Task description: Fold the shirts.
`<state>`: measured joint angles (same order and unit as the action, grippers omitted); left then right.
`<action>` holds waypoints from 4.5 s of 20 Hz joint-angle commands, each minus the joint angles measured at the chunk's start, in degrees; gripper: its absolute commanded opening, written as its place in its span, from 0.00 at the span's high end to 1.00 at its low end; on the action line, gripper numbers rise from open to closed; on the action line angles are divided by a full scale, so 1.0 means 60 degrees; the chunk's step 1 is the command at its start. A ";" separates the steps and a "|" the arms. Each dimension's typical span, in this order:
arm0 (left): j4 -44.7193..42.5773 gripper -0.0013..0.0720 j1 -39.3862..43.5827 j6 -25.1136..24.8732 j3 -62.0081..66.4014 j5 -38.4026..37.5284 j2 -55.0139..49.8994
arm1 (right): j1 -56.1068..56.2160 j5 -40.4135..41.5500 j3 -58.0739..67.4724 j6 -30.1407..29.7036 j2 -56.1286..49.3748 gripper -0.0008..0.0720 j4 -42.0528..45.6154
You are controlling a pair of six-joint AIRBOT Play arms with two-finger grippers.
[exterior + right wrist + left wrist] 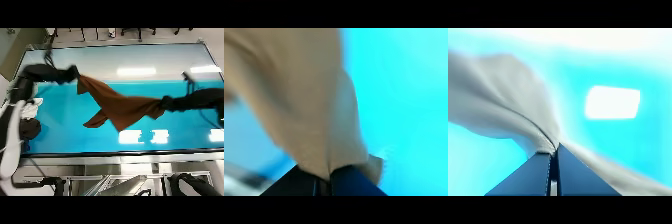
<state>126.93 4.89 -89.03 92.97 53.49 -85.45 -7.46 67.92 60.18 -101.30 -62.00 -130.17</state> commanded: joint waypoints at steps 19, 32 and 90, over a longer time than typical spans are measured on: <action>-0.1912 0.97 0.1188 0.0087 0.1268 -0.0812 0.1282 | -0.0437 0.1235 0.0058 -0.0233 0.3534 0.95 0.0000; 0.0350 0.96 0.1588 0.0000 0.3901 -0.1668 -0.6043 | -0.0412 -0.2291 -0.1916 -0.0761 -0.2455 0.95 0.0044; 0.1045 0.96 0.0710 -0.1093 -0.5686 0.1872 0.0237 | -0.1603 0.0586 -0.2138 -0.3410 -0.3432 0.95 -0.0586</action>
<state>133.19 9.65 -95.64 58.70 64.97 -86.78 -17.10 66.70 46.54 -121.05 -84.31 -130.63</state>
